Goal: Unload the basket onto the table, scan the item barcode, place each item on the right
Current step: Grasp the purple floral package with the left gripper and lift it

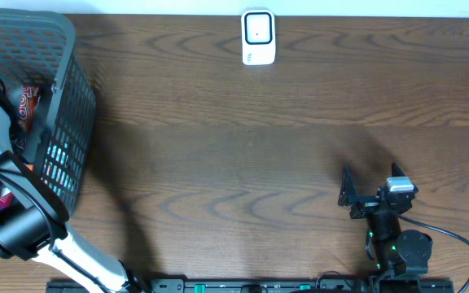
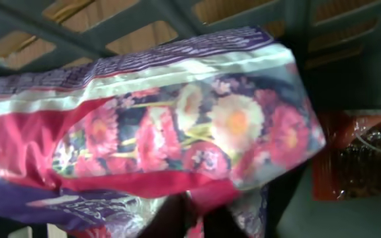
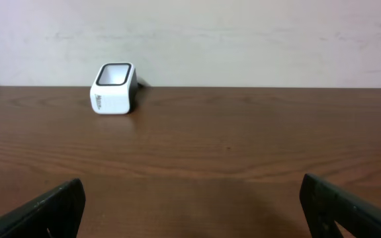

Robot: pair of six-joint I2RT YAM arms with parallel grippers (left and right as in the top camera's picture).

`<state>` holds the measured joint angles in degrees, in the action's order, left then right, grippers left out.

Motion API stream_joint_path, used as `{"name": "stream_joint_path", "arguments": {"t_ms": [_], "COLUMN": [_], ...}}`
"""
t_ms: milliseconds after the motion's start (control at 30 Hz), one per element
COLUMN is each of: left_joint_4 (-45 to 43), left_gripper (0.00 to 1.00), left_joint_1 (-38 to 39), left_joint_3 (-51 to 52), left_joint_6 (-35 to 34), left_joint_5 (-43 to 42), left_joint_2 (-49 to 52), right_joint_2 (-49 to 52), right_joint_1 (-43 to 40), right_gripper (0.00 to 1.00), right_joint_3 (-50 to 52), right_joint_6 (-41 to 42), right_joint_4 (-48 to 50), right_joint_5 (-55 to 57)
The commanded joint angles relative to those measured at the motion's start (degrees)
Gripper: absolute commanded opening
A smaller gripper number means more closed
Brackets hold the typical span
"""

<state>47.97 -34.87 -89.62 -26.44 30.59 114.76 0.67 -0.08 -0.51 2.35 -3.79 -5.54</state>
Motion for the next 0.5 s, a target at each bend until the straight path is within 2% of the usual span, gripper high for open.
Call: {"name": "stream_joint_path", "arguments": {"t_ms": [0, 133, 267, 300, 333, 367, 400, 467], "left_joint_4": [0.31, 1.01, -0.61, -0.98, -1.03, -1.2, -1.22, -1.18], "left_gripper": [0.07, 0.07, 0.08, 0.27, 0.69, 0.94, 1.0, 0.98], "left_joint_1": [-0.2, -0.2, -0.13, -0.13, -0.13, -0.15, -0.15, -0.15], "left_joint_3": [0.26, 0.17, 0.09, 0.09, 0.09, 0.09, 0.09, 0.13], "left_joint_6": [1.2, 1.55, 1.51, 1.51, 1.51, 1.51, 1.51, 1.49], "left_joint_5": [0.98, 0.98, 0.94, 0.9, 0.46, -0.22, -1.03, -1.68], "left_joint_2": [0.09, -2.62, -10.16, -11.37, -12.44, -13.27, -13.7, -13.66], "right_joint_2": [-0.35, -0.35, -0.35, -0.35, -0.33, -0.33, -0.35, -0.35], "right_joint_1": [0.92, 0.92, 0.92, 0.92, 0.92, 0.92, 0.92, 0.92], "right_gripper": [0.99, 0.99, 0.99, 0.99, 0.99, 0.99, 0.99, 0.99], "right_joint_3": [0.2, 0.2, 0.2, 0.2, 0.2, 0.2, 0.2, 0.2], "right_joint_6": [0.37, 0.37, 0.37, 0.37, 0.37, 0.37, 0.37, 0.37], "right_joint_4": [-0.11, -0.11, -0.09, -0.09, -0.11, -0.09, -0.11, -0.11], "right_joint_5": [0.09, 0.07, 0.07, 0.07, 0.07, 0.07, 0.07, 0.07]}}
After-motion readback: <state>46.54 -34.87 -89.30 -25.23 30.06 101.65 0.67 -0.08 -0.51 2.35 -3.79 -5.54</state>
